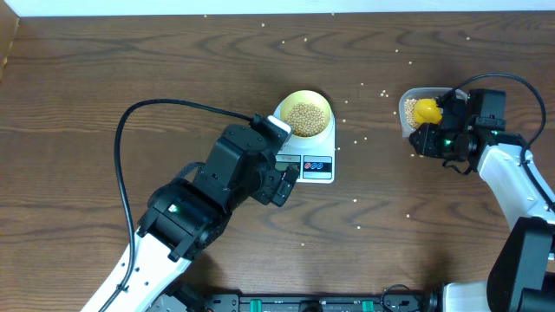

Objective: Scoop item into bowl and weigh 50g on scale

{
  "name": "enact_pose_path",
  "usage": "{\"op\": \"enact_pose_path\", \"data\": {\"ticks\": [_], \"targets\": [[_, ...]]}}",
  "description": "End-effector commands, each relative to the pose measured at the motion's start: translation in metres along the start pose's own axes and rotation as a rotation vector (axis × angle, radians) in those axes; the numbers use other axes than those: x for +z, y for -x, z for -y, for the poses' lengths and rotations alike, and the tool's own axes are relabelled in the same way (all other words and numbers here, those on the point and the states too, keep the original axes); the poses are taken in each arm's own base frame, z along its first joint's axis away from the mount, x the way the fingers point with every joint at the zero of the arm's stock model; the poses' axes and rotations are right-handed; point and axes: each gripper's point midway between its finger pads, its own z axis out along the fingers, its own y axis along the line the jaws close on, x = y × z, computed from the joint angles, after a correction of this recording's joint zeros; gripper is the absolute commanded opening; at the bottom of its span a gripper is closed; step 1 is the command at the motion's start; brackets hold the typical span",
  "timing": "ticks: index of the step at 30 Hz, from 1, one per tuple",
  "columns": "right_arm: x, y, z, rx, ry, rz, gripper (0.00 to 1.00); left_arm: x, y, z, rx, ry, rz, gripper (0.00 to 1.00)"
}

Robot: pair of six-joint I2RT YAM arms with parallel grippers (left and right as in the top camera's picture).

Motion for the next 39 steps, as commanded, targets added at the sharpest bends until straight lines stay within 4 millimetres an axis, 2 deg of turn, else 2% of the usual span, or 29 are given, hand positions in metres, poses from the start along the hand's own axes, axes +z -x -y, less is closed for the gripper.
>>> {"op": "enact_pose_path", "data": {"ticks": [1, 2, 17, 24, 32, 39], "targets": [[0.000, -0.001, 0.015, 0.074, -0.074, -0.002, 0.63, 0.001, -0.001, 0.000, 0.014, -0.006, -0.008, 0.97], [0.000, -0.001, 0.014, 0.074, -0.074, -0.002, 0.99, 0.001, -0.001, 0.000, 0.014, -0.006, -0.008, 0.97], [0.000, -0.002, 0.014, 0.082, -0.072, -0.003, 0.99, 0.001, -0.001, 0.000, 0.014, -0.006, -0.008, 0.97], [-0.004, 0.001, 0.006, 0.077, -0.032, 0.009, 0.99, 0.001, -0.001, 0.000, 0.014, -0.006, -0.008, 0.97], [-0.033, 0.019, -0.004, 0.048, -0.024, 0.108, 0.99, 0.001, -0.001, 0.000, 0.014, -0.006, -0.008, 0.97], [-0.065, 0.033, -0.002, 0.044, -0.042, 0.208, 0.99, 0.001, -0.001, 0.000, 0.014, -0.006, -0.008, 0.97]]}}
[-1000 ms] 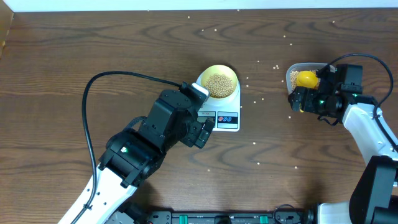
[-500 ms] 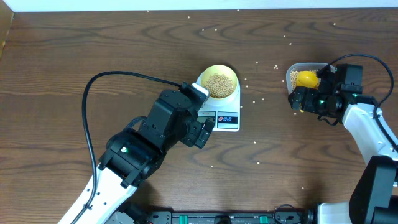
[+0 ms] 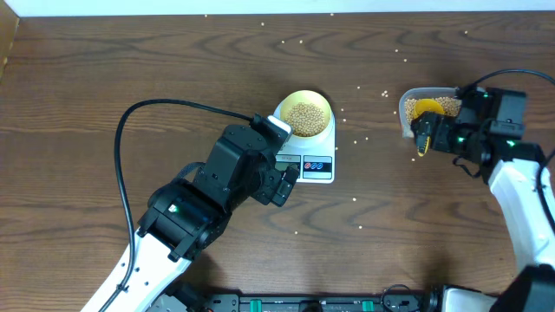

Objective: Scoop item into bowl and weigh 50g on scale

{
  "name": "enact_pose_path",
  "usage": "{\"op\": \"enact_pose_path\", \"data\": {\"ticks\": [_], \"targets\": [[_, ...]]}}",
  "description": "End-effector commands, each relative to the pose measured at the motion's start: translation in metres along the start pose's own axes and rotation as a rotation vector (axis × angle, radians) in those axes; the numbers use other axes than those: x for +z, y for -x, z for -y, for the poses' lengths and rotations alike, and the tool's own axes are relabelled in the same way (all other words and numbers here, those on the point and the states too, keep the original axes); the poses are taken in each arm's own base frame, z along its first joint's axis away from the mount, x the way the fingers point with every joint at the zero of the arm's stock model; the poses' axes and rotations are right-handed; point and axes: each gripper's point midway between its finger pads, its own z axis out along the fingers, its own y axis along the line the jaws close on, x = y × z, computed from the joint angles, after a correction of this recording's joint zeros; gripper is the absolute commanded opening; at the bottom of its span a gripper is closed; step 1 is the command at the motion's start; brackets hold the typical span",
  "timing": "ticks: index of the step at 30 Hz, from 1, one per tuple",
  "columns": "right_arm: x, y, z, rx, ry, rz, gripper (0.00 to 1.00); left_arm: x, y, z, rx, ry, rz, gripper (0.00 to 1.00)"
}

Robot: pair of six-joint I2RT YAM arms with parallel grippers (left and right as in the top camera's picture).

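A yellow bowl heaped with pale beans stands on the white scale at mid-table. My left gripper hovers at the scale's front left corner, beside the display. Its dark fingers blend together from above, so their state is unclear. To the right, a pale tub holds more beans. My right gripper is shut on the yellow scoop, whose cup lies inside the tub among the beans.
Loose beans are scattered over the dark wooden table, mostly between the scale and the tub and along the far edge. The left arm's black cable loops over the table's left side.
My right wrist has shifted to the right, and the scoop now sits lower in the tub, with beans showing beside it. The left arm, bowl and scale are unchanged.
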Motion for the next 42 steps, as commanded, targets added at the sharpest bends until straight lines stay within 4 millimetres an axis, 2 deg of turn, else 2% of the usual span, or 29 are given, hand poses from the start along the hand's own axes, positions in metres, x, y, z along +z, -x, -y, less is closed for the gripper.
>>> {"op": "enact_pose_path", "data": {"ticks": [1, 10, 42], "targets": [[-0.014, 0.009, 0.004, 0.019, -0.013, 0.048, 0.99, 0.001, -0.001, 0.000, 0.014, -0.006, -0.008, 0.97], [-0.032, 0.020, 0.006, 0.009, -0.046, 0.113, 0.99, 0.001, -0.001, 0.000, 0.014, -0.006, -0.008, 0.97], [-0.033, 0.020, 0.006, 0.009, -0.045, 0.112, 0.99, 0.001, -0.001, 0.000, 0.014, -0.006, -0.008, 0.97]]}}
